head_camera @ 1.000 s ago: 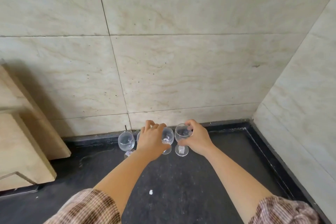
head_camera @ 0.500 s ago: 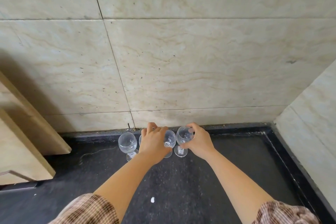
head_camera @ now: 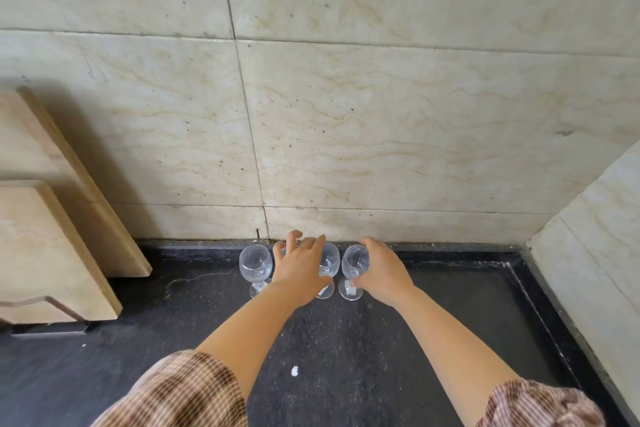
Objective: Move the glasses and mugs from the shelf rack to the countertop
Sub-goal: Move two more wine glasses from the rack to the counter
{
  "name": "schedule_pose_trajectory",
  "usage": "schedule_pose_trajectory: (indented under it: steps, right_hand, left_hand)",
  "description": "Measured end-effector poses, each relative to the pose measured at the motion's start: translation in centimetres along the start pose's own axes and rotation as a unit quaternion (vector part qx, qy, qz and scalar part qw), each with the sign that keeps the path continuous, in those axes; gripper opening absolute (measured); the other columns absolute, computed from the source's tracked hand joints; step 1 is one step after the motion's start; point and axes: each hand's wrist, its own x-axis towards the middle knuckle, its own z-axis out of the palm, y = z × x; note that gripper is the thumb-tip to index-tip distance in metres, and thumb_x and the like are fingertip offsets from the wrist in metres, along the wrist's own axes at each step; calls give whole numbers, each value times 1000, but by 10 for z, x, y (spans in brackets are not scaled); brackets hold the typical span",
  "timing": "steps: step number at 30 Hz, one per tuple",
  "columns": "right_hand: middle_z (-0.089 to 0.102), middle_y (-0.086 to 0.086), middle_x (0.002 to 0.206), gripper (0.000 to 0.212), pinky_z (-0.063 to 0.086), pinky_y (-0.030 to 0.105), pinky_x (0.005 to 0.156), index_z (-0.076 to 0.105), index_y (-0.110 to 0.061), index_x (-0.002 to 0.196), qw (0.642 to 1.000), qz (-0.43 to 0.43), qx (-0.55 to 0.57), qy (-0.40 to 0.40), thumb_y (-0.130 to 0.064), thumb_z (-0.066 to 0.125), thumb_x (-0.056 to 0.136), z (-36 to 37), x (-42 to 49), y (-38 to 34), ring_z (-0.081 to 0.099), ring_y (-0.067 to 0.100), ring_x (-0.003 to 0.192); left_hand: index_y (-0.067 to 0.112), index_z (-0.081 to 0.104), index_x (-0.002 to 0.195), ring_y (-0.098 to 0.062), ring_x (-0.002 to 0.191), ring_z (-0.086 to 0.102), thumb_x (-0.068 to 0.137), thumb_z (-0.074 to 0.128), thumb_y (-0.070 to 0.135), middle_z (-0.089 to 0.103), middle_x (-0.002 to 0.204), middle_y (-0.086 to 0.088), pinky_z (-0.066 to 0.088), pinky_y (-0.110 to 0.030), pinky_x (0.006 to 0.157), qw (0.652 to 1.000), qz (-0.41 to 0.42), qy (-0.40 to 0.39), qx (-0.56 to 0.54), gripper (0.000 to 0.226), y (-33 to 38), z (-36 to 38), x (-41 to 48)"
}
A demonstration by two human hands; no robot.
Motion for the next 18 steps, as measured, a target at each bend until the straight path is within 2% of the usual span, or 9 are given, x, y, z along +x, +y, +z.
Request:
schedule_pose_trajectory:
  steps: [6, 12, 18]
  right_hand:
    - [49, 2, 138, 63, 45, 35, 92, 43, -17, 136, 998, -53, -9, 20, -26, 72, 82, -18, -17, -50, 50, 23, 121]
    - [52, 2, 136, 52, 44, 35, 93, 47, -19, 132, 987, -161, -13, 18, -36, 65, 86, -37, -52, -155, 51, 22, 120]
    - [53, 5, 135, 51, 43, 34, 91, 47, -16, 133, 960, -278, -12, 22, -39, 60, 89, -30, -120, -275, 52, 24, 119]
  left_hand:
    - [25, 35, 140, -23, 136, 18, 91, 45, 30, 42, 144, 5, 19, -42, 104, 996, -12, 84, -3, 50, -14, -43, -40]
    - [21, 40, 138, -24, 135, 20, 90, 46, 23, 39, 146, -2, 24, -42, 104, 986, -68, 148, 32, 48, -55, -135, -108]
    - [19, 44, 133, -29, 135, 24, 91, 47, 24, 36, 145, -7, 25, -47, 108, 963, -150, 216, 52, 42, -113, -216, -221]
